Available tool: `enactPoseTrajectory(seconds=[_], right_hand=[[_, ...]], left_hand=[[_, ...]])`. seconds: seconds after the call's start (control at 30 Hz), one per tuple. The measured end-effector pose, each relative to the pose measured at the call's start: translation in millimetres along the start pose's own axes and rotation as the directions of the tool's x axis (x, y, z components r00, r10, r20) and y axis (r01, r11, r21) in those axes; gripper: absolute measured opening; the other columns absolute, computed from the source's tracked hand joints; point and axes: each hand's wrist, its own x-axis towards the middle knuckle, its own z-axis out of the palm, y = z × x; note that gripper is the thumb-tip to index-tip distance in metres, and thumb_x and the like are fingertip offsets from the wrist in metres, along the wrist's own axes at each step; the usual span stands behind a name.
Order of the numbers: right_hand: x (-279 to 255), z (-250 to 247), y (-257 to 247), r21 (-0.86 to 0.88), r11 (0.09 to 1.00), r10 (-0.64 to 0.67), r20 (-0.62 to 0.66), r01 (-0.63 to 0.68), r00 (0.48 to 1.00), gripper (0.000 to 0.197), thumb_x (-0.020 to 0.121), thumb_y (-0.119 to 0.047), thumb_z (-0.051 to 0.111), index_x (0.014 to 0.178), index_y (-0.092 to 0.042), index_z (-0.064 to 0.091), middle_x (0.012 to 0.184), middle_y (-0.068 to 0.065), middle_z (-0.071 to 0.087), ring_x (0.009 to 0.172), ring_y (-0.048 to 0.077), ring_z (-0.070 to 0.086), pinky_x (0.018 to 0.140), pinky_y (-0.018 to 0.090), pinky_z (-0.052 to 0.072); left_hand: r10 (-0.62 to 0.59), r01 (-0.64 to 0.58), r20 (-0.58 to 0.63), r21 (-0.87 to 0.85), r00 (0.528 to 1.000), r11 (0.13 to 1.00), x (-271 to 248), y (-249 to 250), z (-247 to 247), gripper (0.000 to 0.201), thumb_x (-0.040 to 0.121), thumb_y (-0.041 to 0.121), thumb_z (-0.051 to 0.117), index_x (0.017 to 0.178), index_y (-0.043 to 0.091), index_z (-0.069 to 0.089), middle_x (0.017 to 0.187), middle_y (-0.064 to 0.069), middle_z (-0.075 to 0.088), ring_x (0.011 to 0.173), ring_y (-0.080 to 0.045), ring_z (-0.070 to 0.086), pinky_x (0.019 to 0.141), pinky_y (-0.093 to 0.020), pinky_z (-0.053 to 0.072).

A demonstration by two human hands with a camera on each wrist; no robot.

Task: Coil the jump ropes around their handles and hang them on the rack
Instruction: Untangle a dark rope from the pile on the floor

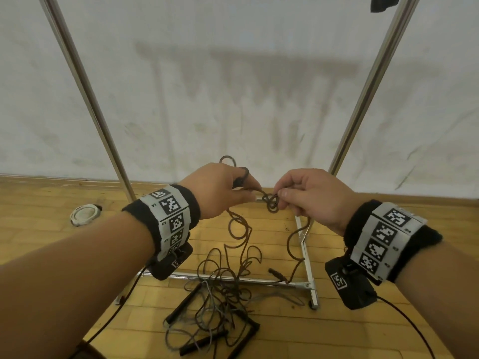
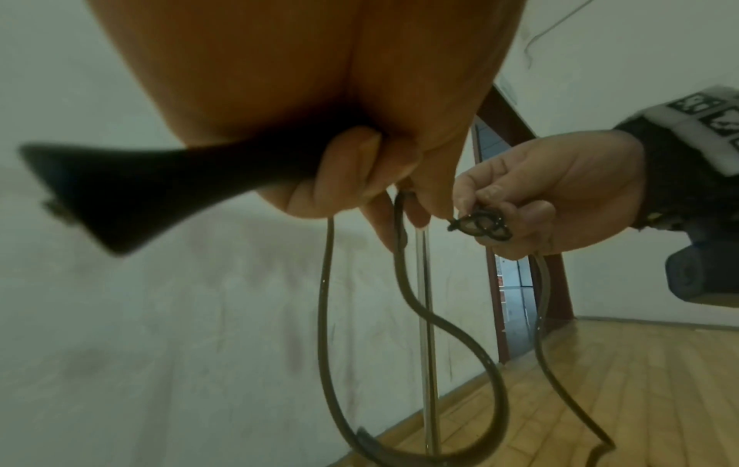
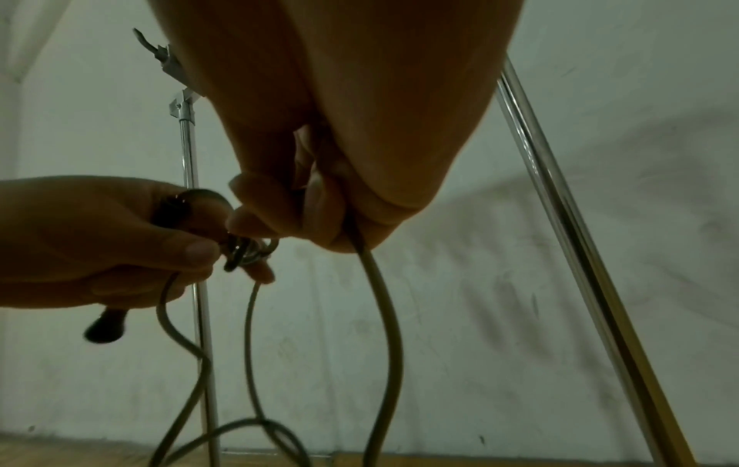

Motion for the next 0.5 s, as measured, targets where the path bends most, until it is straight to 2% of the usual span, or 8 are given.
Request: enactPoseTrajectory(seconds=[0.07,0.13,0.2,0.3,0.37,0.43,0.5], right_hand=[[0.2,3.1,-0.7,0.05,0.999,0.004,0.017,-0.005,1.0,0.018,0.1,-0.006,0.058,0.097,-0.015,0.073,0.071,-0.001,0.073,0.054,0.008,0.051,0.054,0.024,0.042],[0.3,4.9,-0.8,0.109,0.994,0.007,0.026,-0.009,1.0,0.017,0.1,-0.005,0.058,0.097,-0.013,0.073,0.068,-0.001,0.07,0.052,0.009,0.048,0.051,0.024,0.038],[-0.2,5.2,-0.4,0.11,0.994,0.004,0.026,-0.007,1.0,0.017,0.1,-0.006,0.059,0.097,-0.014,0.074,0.068,-0.001,0.067,0.054,0.011,0.048,0.052,0.026,0.038],[-1.0,4.9,-0.8,-0.08,0.997,-0.02,0.006,0.021,1.0,0.015,0.099,-0.019,0.062,0.094,-0.025,0.075,0.073,-0.003,0.067,0.062,0.01,0.055,0.062,0.03,0.047],[-1.1,5.2,-2.8,-0.203,0.978,-0.047,-0.003,0.045,0.999,0.012,0.099,-0.027,0.063,0.093,-0.03,0.073,0.083,-0.009,0.072,0.075,0.009,0.064,0.073,0.029,0.051],[-0.3,6.8,-5.6,-0.259,0.964,-0.067,-0.01,0.062,0.998,0.011,0.1,-0.028,0.062,0.096,-0.03,0.072,0.091,-0.009,0.072,0.087,0.009,0.066,0.079,0.028,0.052],[-0.3,7.7,-7.0,-0.283,0.957,-0.082,-0.02,0.072,0.996,0.011,0.101,-0.027,0.06,0.101,-0.03,0.071,0.095,-0.012,0.071,0.09,0.005,0.064,0.077,0.023,0.049]], left_hand=[[0.048,-0.048,0.001,0.03,0.999,0.998,-1.3,8.5,0.9,0.021,0.096,0.046,0.074,0.116,0.051,0.07,0.08,0.043,0.062,0.082,0.025,0.055,0.066,-0.003,0.04],[0.068,-0.07,0.04,0.056,0.997,0.996,-2.0,14.3,1.4,0.023,0.095,0.046,0.074,0.117,0.045,0.071,0.089,0.033,0.068,0.083,0.015,0.06,0.069,-0.008,0.042],[0.071,-0.077,0.068,0.085,0.995,0.993,-3.3,17.5,0.2,0.022,0.097,0.046,0.072,0.118,0.04,0.072,0.097,0.021,0.07,0.086,0.002,0.061,0.075,-0.016,0.047],[0.089,-0.104,0.099,0.152,0.991,0.983,-4.3,23.2,0.2,0.021,0.103,0.042,0.063,0.118,0.032,0.074,0.097,0.015,0.072,0.089,-0.006,0.066,0.083,-0.029,0.055],[0.093,-0.114,0.12,0.181,0.988,0.977,-3.6,26.2,1.6,0.021,0.106,0.04,0.059,0.118,0.029,0.072,0.096,0.013,0.073,0.088,-0.01,0.068,0.084,-0.036,0.058],[0.093,-0.116,0.127,0.191,0.988,0.975,-3.0,26.6,2.3,0.021,0.106,0.039,0.057,0.118,0.028,0.072,0.095,0.011,0.073,0.087,-0.012,0.069,0.083,-0.038,0.059],[0.091,-0.107,0.101,0.172,0.991,0.979,-2.6,25.5,3.2,0.021,0.107,0.038,0.057,0.117,0.028,0.071,0.093,0.011,0.072,0.086,-0.011,0.067,0.081,-0.035,0.058]])
